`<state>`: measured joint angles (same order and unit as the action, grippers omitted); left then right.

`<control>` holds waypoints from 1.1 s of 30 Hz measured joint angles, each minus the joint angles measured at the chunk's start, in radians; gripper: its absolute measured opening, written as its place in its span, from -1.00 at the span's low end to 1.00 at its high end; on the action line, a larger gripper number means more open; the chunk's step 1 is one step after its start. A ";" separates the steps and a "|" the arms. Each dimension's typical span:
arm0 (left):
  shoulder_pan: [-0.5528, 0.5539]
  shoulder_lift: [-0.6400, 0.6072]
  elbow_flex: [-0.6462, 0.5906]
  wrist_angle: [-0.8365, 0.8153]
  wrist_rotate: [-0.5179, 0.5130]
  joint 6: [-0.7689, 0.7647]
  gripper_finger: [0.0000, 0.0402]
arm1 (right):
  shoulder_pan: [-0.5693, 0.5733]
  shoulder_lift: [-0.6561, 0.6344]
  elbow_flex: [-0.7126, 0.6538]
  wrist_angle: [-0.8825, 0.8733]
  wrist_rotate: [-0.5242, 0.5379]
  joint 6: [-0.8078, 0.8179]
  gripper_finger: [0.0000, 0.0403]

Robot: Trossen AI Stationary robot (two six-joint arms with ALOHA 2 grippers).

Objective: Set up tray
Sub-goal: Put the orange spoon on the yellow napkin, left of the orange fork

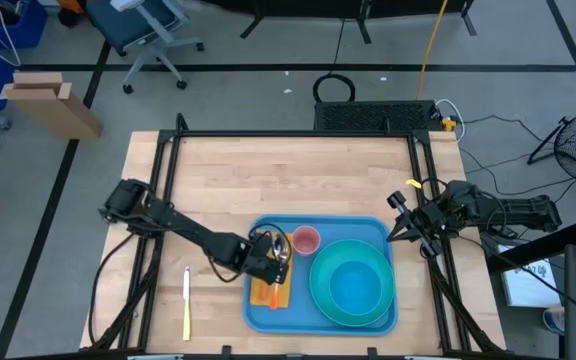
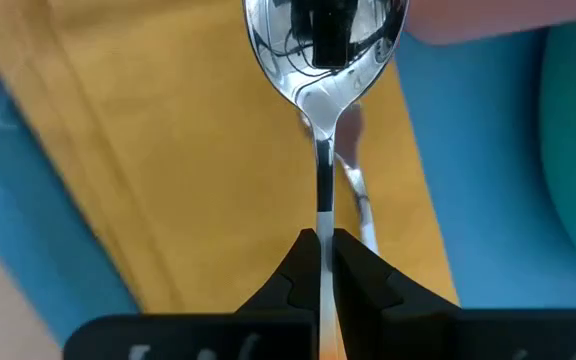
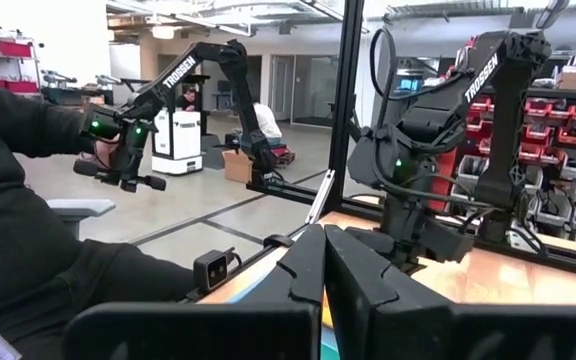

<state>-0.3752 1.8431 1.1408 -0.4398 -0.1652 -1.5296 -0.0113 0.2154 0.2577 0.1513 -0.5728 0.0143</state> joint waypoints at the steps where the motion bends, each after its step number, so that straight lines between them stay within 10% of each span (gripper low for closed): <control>1: 0.000 -0.001 0.000 -0.003 0.001 -0.010 -0.95 | 0.000 0.001 0.000 0.002 0.000 0.000 -1.00; 33: -0.058 0.071 0.006 0.029 -0.023 -0.215 -0.92 | 0.000 0.011 0.000 -0.014 -0.002 0.016 -1.00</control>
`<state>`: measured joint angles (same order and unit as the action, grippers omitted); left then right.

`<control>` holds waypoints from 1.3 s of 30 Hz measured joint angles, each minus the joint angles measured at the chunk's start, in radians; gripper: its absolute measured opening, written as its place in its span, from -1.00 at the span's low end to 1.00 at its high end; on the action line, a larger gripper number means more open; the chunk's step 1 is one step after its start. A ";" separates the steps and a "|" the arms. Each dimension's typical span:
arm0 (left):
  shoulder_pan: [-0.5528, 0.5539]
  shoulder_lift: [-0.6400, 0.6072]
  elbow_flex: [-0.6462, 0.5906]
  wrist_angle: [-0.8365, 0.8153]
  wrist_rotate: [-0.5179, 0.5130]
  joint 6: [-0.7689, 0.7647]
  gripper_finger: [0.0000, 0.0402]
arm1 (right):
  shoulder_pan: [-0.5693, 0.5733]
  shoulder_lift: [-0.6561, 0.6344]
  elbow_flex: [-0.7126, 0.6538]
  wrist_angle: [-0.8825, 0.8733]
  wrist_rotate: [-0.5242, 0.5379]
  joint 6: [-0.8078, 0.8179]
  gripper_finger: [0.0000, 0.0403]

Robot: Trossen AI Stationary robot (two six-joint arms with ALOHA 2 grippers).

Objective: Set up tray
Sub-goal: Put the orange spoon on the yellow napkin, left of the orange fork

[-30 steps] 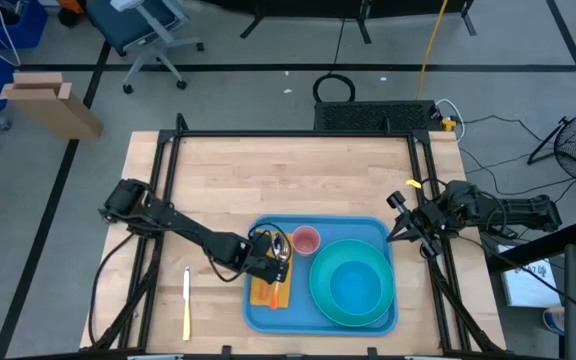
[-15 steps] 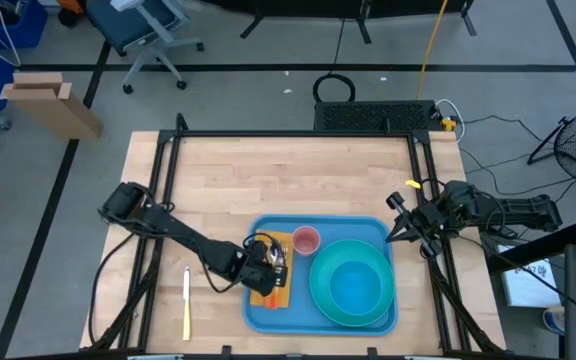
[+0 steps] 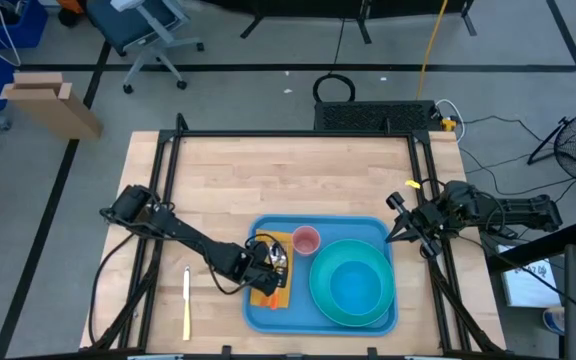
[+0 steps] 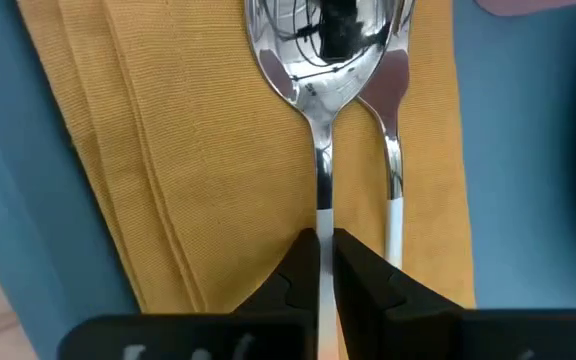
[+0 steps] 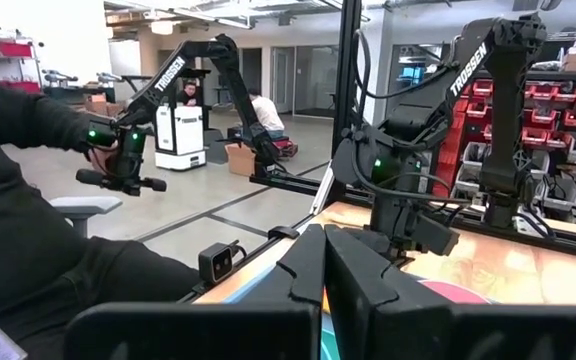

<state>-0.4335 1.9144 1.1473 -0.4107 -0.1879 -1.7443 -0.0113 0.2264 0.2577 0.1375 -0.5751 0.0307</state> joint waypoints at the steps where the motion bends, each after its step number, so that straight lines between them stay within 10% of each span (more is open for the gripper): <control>1: 0.000 0.000 0.000 0.001 -0.004 0.000 -0.89 | 0.000 0.001 0.000 0.001 0.000 0.003 -1.00; 15: 0.008 -0.021 0.001 -0.011 -0.034 0.007 -0.28 | 0.000 0.002 0.000 0.008 0.000 0.003 -1.00; 39: 0.071 -0.059 0.060 -0.143 -0.025 0.198 -0.59 | 0.000 0.002 0.000 0.015 -0.002 -0.013 -1.00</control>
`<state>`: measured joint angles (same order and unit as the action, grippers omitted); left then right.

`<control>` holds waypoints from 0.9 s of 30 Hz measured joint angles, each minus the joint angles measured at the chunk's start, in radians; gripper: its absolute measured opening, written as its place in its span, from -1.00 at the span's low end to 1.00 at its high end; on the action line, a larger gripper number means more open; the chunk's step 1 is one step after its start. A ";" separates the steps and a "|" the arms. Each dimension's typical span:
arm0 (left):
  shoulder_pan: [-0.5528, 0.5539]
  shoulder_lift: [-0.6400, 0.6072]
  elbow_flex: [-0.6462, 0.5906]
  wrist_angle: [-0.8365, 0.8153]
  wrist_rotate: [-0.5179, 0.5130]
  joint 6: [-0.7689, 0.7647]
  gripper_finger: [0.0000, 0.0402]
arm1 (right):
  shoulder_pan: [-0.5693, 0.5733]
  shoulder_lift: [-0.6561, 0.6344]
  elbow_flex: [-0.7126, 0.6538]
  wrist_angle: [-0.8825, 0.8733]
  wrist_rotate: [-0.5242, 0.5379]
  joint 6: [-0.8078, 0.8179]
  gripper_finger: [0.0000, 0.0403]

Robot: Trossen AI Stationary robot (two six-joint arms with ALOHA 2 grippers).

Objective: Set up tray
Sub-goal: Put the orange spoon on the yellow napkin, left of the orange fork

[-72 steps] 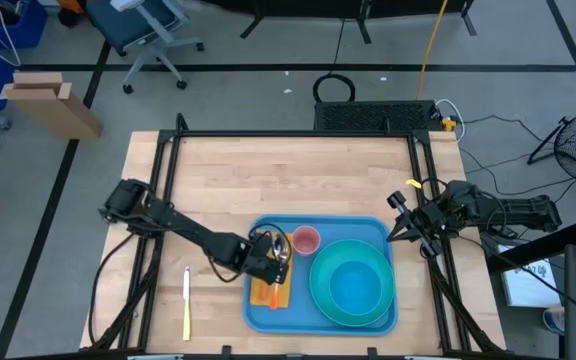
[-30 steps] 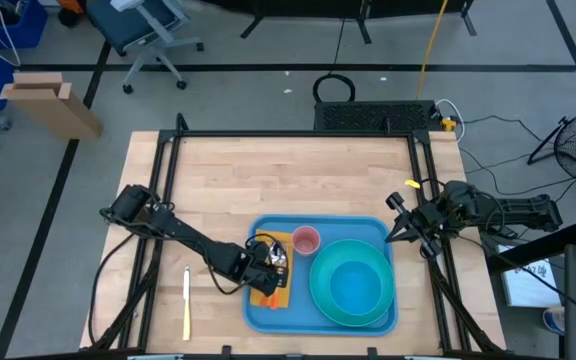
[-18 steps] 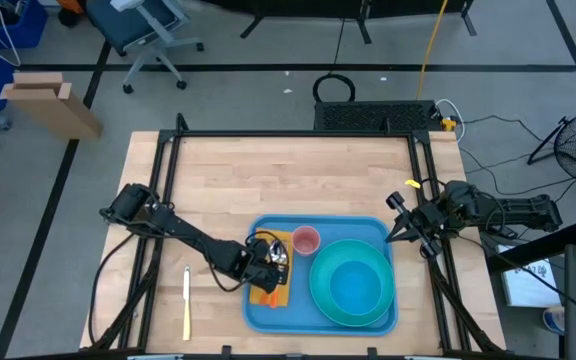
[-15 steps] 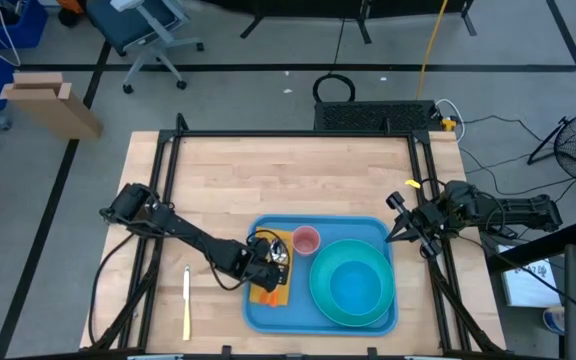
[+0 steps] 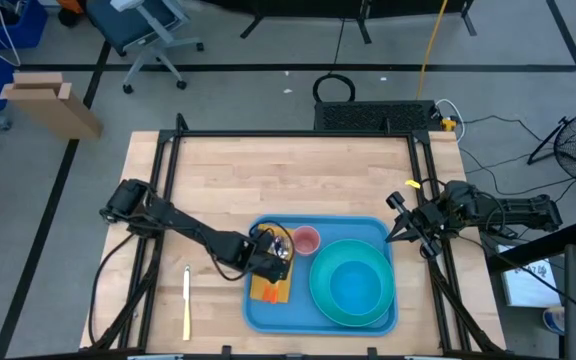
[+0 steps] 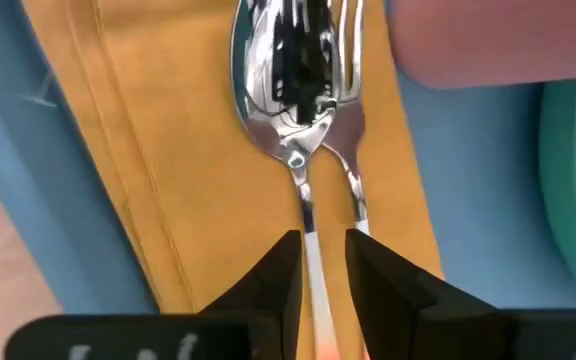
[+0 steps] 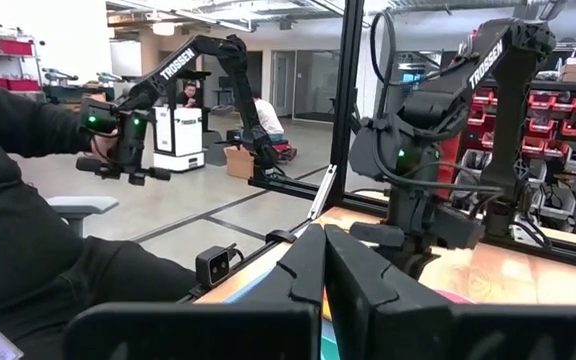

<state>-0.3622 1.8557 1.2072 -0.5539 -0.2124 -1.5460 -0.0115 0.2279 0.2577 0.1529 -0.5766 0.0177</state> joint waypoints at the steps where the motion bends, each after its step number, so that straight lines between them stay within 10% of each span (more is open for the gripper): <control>1: 0.002 0.000 0.016 -0.039 0.002 0.008 -0.61 | 0.000 0.000 0.000 0.000 0.000 0.000 -1.00; 27: 0.060 0.063 0.059 -0.074 0.070 0.206 -0.24 | 0.000 0.000 0.000 0.000 0.004 -0.003 -1.00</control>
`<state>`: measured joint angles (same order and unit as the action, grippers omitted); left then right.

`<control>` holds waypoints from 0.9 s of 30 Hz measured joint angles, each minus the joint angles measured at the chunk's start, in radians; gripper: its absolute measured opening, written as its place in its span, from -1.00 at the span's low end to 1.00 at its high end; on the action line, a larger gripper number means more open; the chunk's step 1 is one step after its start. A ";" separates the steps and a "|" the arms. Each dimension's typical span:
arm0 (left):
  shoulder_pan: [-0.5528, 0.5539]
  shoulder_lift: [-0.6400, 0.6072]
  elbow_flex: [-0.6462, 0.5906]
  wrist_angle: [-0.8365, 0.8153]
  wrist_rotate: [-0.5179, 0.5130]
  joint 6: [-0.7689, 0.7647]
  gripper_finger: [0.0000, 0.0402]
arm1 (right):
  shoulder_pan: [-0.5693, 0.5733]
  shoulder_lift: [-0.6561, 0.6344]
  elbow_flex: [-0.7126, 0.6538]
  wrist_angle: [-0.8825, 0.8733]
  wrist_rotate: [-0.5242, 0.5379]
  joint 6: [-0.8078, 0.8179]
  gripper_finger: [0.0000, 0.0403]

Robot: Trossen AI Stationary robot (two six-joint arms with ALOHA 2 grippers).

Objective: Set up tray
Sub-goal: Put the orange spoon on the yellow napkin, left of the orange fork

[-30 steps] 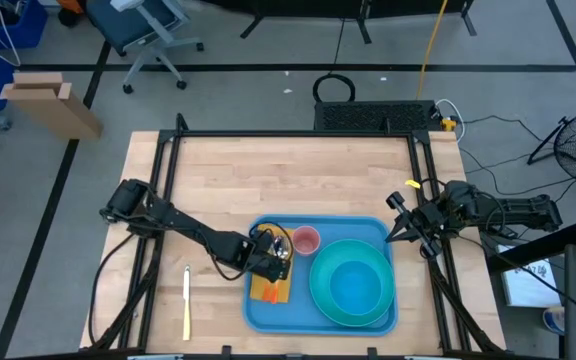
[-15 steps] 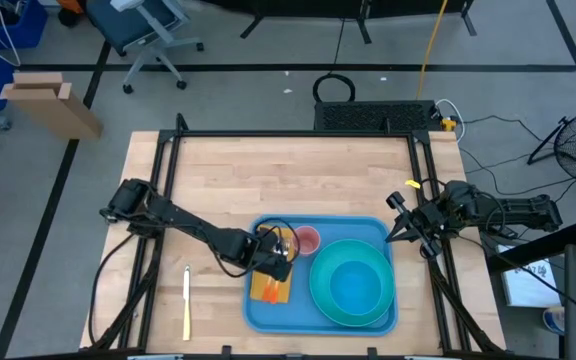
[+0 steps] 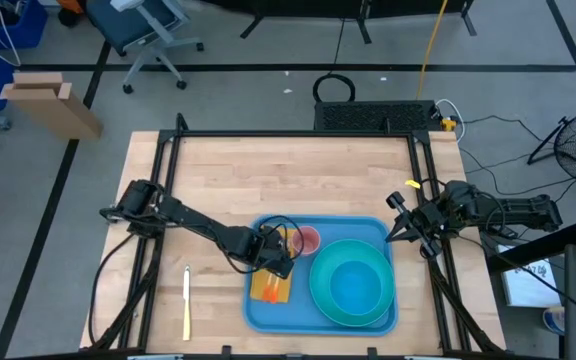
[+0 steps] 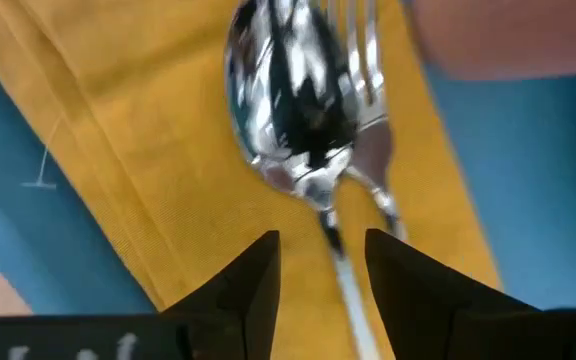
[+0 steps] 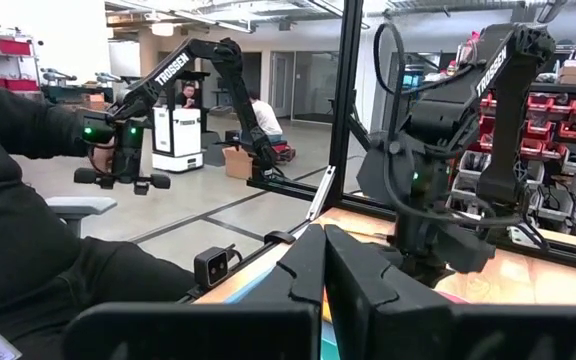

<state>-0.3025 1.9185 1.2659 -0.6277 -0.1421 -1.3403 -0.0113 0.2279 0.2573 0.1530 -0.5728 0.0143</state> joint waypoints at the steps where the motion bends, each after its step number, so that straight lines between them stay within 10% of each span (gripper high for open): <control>1: 0.001 0.005 0.000 -0.003 0.003 0.001 -0.24 | 0.000 0.000 0.000 0.000 0.000 0.000 -1.00; 13: 0.002 0.035 0.001 -0.003 0.006 -0.030 -0.28 | 0.000 0.000 0.000 0.000 0.000 0.000 -1.00; 22: 0.000 0.036 0.000 0.005 -0.023 -0.087 -0.89 | 0.000 0.000 0.000 0.000 0.000 0.000 -1.00; 27: -0.007 0.037 0.000 0.024 -0.041 -0.115 -0.86 | 0.000 0.000 0.000 0.000 0.000 0.000 -1.00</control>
<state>-0.3099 1.9556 1.2655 -0.6037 -0.1833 -1.4553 -0.0113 0.2279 0.2573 0.1530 -0.5728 0.0143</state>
